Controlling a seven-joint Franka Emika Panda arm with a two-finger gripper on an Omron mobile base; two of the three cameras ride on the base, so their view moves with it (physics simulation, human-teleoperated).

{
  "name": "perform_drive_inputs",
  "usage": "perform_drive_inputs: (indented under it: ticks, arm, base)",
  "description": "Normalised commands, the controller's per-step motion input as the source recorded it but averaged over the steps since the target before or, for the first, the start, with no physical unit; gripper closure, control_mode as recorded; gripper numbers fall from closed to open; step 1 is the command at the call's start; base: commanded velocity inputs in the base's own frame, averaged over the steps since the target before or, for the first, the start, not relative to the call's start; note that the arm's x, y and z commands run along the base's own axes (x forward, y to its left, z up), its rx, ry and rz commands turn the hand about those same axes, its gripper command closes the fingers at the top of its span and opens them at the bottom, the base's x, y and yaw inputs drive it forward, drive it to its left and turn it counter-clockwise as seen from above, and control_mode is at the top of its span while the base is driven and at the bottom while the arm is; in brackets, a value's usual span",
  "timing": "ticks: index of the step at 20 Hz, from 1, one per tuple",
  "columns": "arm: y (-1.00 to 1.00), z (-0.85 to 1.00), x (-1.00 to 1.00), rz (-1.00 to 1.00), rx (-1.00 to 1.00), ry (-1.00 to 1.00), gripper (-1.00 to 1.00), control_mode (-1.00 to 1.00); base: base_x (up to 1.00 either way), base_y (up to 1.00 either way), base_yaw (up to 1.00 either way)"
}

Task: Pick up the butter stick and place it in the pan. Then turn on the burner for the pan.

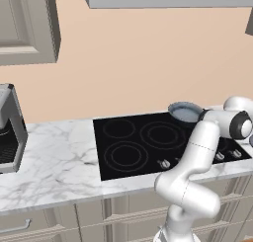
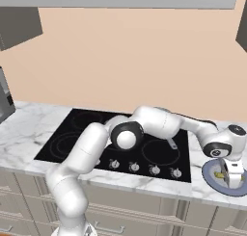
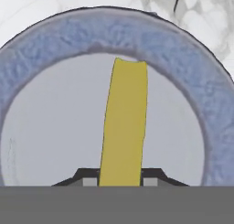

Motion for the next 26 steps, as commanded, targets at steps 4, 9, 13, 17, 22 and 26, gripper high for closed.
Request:
perform_drive_inputs:
  ticks: [4,9,13,17,22,26]
  arm:
    - [0.42,0.29,0.0,0.03,0.0,-0.01,1.0,-1.0]
    - [0.61,0.45,0.0,0.08,-0.01,0.0,1.0,-1.0]
    - [0.81,0.37,0.08,0.12,-0.02,0.0,1.0,-1.0]
    - [0.91,0.23,0.39,0.2,0.0,0.02,1.0,-1.0]
    - [0.84,0.24,0.59,0.25,0.0,0.01,1.0,-1.0]
    - [0.52,0.3,0.78,0.23,0.0,0.0,1.0,-1.0]
  base:
    - [0.0,0.0,0.0]
    - [0.0,0.0,0.0]
    - [0.0,0.0,0.0]
    - [0.0,0.0,0.0]
    - [0.0,0.0,0.0]
    - [0.0,0.0,0.0]
